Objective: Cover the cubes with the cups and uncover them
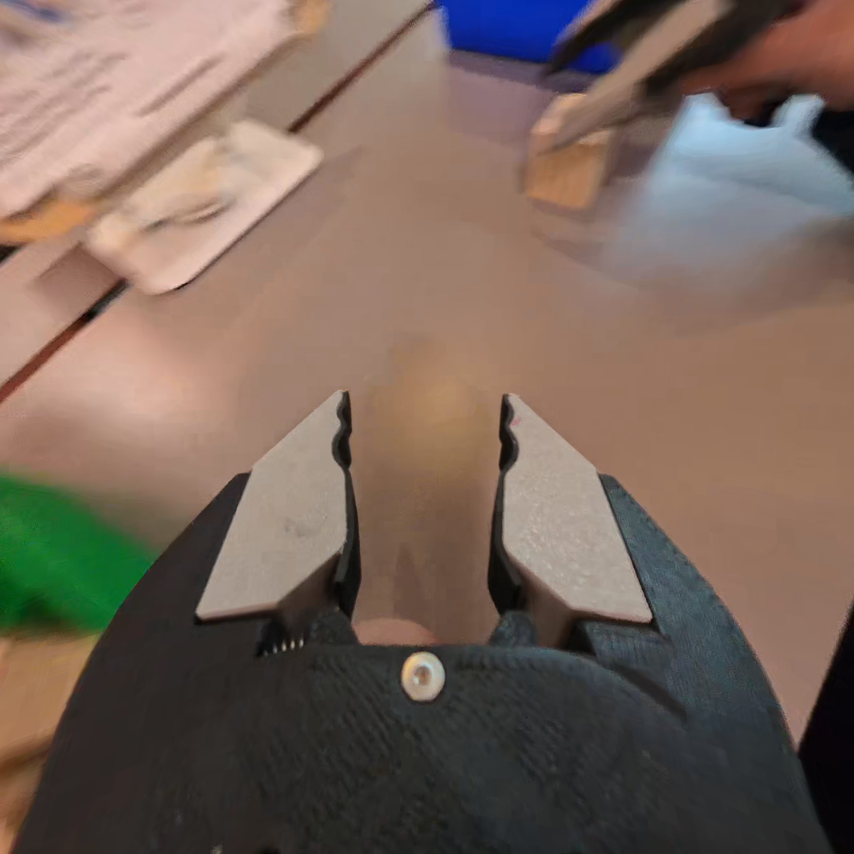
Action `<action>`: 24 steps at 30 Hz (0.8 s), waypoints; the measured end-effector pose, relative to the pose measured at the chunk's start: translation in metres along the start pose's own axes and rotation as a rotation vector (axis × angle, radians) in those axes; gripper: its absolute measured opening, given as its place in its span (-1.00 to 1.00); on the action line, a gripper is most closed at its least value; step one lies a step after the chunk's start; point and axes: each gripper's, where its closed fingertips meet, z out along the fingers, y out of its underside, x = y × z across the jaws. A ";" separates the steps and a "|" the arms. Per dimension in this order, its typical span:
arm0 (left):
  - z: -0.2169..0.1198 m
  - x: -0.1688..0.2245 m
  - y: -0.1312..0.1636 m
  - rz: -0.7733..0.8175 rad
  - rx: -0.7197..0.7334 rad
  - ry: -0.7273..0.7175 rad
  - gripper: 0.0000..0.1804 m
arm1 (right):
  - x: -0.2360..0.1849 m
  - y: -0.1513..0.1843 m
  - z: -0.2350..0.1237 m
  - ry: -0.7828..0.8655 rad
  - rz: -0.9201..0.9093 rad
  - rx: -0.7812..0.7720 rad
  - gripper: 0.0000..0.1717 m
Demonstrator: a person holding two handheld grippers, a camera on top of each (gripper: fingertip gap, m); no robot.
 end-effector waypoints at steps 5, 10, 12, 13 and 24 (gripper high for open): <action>-0.097 -0.139 0.079 -0.225 -0.260 -0.497 0.08 | -0.002 -0.019 -0.012 -0.084 0.094 0.129 -0.21; -0.106 -0.145 0.116 -0.655 -0.265 -0.241 0.31 | -0.013 -0.032 -0.020 -0.129 0.080 0.194 -0.20; -0.106 -0.141 0.096 -0.667 -0.143 -0.170 0.16 | -0.013 -0.032 -0.021 -0.119 0.066 0.200 -0.20; -0.109 -0.142 0.086 -0.677 -0.093 -0.154 0.16 | -0.013 -0.031 -0.021 -0.118 0.062 0.199 -0.20; -0.138 -0.208 0.201 -0.621 -0.554 -0.512 0.05 | -0.024 -0.027 -0.017 -0.143 0.029 0.181 -0.20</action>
